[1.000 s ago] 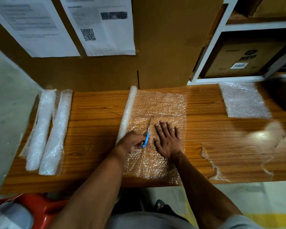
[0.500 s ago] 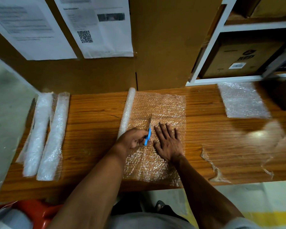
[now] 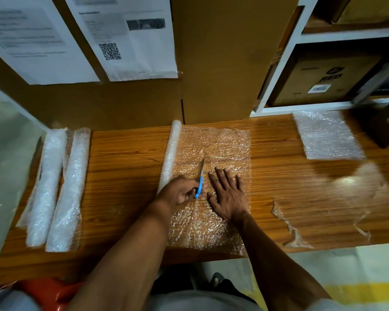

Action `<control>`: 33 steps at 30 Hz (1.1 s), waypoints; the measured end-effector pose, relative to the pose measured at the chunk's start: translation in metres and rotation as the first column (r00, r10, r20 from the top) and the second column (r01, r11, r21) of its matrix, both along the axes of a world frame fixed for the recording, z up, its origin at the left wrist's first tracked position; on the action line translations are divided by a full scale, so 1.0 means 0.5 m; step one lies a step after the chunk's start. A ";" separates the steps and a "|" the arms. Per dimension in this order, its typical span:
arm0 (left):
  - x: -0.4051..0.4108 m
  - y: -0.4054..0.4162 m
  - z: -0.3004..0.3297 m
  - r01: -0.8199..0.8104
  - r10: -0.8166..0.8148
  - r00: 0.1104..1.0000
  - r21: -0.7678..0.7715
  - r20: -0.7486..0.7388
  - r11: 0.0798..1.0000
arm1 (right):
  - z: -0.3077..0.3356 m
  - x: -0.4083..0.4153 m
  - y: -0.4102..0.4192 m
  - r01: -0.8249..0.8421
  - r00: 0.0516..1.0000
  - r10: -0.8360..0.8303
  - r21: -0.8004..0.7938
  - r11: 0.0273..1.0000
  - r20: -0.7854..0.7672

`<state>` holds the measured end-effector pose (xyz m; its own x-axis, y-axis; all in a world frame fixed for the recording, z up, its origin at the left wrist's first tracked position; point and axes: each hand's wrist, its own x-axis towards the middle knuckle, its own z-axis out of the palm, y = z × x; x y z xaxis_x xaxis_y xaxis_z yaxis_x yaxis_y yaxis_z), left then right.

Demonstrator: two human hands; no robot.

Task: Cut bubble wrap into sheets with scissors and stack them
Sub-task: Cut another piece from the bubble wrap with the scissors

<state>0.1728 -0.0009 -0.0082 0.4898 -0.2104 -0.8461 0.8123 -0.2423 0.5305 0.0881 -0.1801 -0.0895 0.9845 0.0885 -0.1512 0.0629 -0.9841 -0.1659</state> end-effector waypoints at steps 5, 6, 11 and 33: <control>0.015 0.000 -0.001 0.057 -0.057 0.998 -0.012 -0.037 0.998 | 0.000 -0.001 0.000 -0.003 1.000 0.003 -0.007 1.000 0.002; 0.018 -0.003 0.001 0.061 -0.062 0.997 -0.012 -0.038 0.998 | 0.002 -0.001 0.000 -0.003 1.000 0.003 -0.002 1.000 0.001; 0.032 -0.014 0.016 0.072 -0.072 0.997 -0.023 0.002 0.997 | 0.005 -0.002 0.003 0.003 1.000 -0.003 0.001 1.000 -0.008; 0.070 -0.015 -0.029 0.022 -0.023 1.000 -0.004 -0.009 1.000 | 0.029 0.018 0.005 0.058 0.998 -0.060 0.093 0.994 0.021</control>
